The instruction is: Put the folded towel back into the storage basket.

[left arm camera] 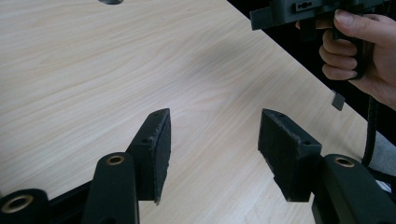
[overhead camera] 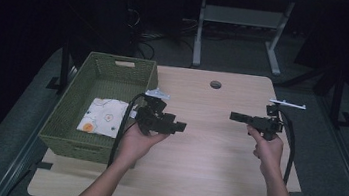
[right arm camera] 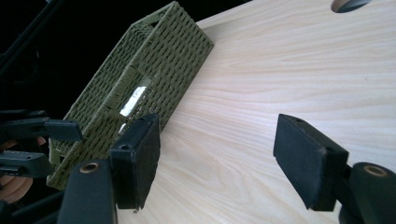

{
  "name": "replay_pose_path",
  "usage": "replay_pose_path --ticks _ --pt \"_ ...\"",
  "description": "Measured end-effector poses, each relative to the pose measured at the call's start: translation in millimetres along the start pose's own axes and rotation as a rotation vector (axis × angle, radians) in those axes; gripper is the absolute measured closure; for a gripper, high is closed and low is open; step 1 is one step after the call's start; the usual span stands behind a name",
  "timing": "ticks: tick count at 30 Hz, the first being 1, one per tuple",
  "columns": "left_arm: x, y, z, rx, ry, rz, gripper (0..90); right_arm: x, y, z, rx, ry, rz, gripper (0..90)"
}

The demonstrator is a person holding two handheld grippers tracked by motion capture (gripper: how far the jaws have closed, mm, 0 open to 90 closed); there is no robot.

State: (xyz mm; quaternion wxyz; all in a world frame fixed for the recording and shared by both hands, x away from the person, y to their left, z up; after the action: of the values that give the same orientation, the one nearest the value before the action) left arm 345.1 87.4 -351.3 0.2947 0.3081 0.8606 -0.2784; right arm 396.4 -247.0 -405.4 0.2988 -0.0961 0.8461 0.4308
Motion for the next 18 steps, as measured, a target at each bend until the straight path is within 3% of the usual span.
replay_pose_path --ticks 18 --pt "11.8 -11.4 21.1 0.023 0.028 0.006 43.5 15.7 -20.7 -15.5 0.029 0.003 0.025 31.2"
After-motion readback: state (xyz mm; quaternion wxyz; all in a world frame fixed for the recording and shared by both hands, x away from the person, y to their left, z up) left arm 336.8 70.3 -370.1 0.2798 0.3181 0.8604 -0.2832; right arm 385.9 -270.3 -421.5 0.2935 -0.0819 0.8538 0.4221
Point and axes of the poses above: each handheld gripper's, and its own axes: z roughly forward along the jaws, x roughly out of its underside, y roughly to its left, the point moved 2 cm from there along z, roughly forward along the jaws, and after that the axes turned 4 degrees about y, right-handed, at the moved point
